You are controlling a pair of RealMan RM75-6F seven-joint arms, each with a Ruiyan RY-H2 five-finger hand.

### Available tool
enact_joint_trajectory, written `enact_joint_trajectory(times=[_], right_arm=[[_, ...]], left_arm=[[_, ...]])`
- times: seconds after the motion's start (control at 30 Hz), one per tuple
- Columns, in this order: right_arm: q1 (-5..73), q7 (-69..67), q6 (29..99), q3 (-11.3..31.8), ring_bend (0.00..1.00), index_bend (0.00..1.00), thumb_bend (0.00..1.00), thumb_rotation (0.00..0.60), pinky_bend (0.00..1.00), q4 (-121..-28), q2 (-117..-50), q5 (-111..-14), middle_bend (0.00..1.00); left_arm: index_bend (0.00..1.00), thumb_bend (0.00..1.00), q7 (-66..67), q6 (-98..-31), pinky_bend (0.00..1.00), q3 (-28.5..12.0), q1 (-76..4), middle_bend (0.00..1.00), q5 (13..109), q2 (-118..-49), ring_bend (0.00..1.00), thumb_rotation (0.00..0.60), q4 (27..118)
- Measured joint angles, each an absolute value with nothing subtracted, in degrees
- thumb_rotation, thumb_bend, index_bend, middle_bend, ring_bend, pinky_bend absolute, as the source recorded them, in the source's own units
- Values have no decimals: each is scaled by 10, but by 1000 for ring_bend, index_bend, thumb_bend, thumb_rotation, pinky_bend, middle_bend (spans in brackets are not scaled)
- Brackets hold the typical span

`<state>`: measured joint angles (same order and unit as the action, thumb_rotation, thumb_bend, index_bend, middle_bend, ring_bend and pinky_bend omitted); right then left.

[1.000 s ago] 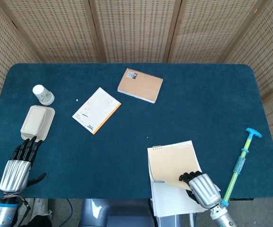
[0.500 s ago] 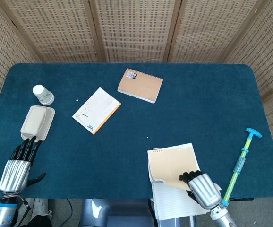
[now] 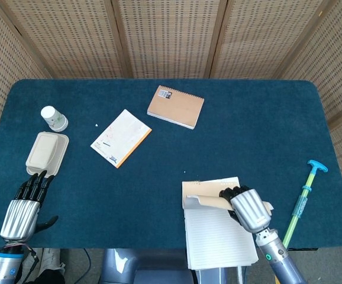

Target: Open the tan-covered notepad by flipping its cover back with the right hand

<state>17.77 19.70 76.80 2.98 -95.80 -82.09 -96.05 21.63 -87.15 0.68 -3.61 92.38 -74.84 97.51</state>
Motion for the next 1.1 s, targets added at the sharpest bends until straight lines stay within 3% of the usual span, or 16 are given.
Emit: enact_joint_trajectory(times=[0.3,0.53,1.1], right_arm=[[254,234,696,123,616,648,858,600,688,-951,-840,-880,651],[349,279,620,195,617,648,858,600,688,-886,-881,-787,651],[482,310,547,249,617,640,852,600,687,-701,-957,-693,645]], left_arm=[[0,0,218,-863,130,2,-40,0,912,-753,0,600,968],[0,0,211,-862,130,-5,-43,0,903,-753,0,600,963],[0,0,226,-848,130,-13,-53,0,885,-765,0,600,946]])
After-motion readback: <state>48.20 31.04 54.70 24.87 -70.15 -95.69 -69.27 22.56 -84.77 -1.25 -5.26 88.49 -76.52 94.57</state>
